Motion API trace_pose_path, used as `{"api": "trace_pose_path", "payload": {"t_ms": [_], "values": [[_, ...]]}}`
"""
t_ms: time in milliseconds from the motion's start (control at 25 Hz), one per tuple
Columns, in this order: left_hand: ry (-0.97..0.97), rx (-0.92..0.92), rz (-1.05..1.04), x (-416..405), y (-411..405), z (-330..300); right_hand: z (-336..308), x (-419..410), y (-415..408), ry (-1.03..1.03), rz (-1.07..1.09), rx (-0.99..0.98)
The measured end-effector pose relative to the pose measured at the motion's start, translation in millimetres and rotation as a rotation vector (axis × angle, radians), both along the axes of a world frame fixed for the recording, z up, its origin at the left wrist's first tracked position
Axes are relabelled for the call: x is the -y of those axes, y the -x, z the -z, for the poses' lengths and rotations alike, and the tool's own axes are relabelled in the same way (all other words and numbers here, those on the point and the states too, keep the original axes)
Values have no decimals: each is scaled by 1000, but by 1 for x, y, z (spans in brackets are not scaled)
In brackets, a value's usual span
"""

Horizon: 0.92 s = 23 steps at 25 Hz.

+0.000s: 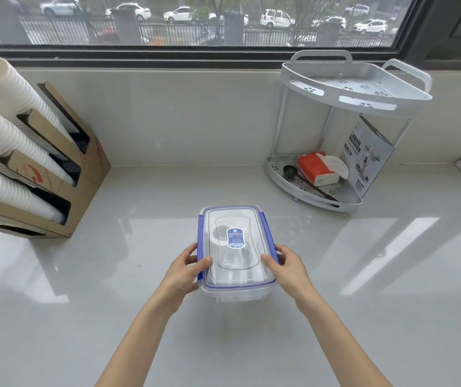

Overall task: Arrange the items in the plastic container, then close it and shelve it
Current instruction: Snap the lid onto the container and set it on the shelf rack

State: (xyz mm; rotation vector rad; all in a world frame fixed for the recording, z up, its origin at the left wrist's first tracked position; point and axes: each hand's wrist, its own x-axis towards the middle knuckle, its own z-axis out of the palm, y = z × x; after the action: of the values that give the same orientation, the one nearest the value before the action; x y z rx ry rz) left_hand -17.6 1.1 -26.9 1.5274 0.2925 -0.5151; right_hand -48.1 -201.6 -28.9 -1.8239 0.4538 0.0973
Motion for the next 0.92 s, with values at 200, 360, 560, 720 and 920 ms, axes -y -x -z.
{"api": "trace_pose_path", "payload": {"t_ms": [200,360,560,720,920], "values": [[16,125,29,11,-16,-36,-37,18,-13,2,-9,116],[75,222,35,23,-30,-70,-79,37,-26,26,-35,247],[147,332,56,42,-45,-116,-140,66,-45,77,-69,387],[219,405,76,61,-58,-156,-181,94,-60,113,-100,432],[334,462,119,97,-74,-200,-232,132,-80,165,-117,505]]}}
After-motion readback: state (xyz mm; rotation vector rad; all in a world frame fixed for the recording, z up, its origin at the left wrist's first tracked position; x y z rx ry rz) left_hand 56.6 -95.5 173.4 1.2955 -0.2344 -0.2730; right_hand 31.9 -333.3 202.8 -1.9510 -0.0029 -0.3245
